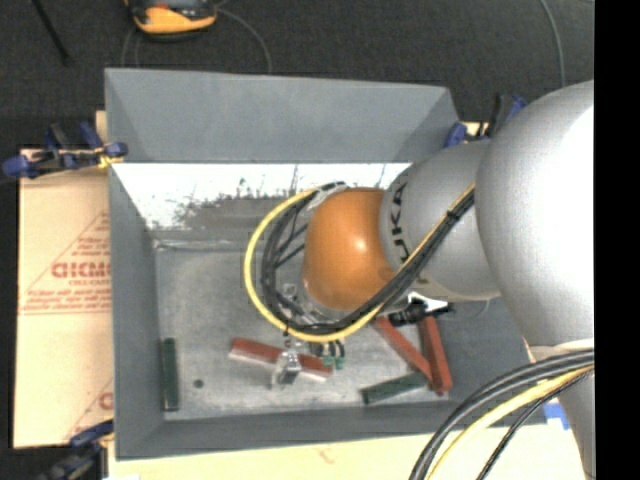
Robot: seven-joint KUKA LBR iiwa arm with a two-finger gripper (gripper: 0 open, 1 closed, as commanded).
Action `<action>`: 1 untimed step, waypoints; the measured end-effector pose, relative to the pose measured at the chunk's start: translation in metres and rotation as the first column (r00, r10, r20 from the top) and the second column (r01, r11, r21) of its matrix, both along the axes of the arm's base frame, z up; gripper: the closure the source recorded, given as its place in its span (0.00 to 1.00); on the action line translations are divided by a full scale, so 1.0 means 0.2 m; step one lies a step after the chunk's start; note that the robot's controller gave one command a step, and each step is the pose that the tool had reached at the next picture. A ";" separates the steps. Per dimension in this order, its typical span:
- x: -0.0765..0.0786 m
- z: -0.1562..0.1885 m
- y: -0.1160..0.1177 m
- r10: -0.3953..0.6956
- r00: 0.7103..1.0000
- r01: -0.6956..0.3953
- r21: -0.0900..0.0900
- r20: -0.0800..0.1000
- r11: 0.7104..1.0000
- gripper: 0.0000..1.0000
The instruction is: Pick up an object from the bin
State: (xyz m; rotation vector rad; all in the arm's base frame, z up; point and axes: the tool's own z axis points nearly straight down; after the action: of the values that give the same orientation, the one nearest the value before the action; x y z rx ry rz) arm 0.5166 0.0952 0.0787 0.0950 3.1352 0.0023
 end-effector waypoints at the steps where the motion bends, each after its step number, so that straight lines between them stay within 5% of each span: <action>1: -0.02 -0.01 0.06 -0.146 0.989 0.146 -0.002 0.001 0.989 0.00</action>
Offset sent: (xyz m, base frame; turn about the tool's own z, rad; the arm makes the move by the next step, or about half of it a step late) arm -0.0140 0.0196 -0.0087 0.1257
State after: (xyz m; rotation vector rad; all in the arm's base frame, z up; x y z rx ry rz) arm 0.5117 0.1071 0.0762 0.3237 3.1194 -0.0017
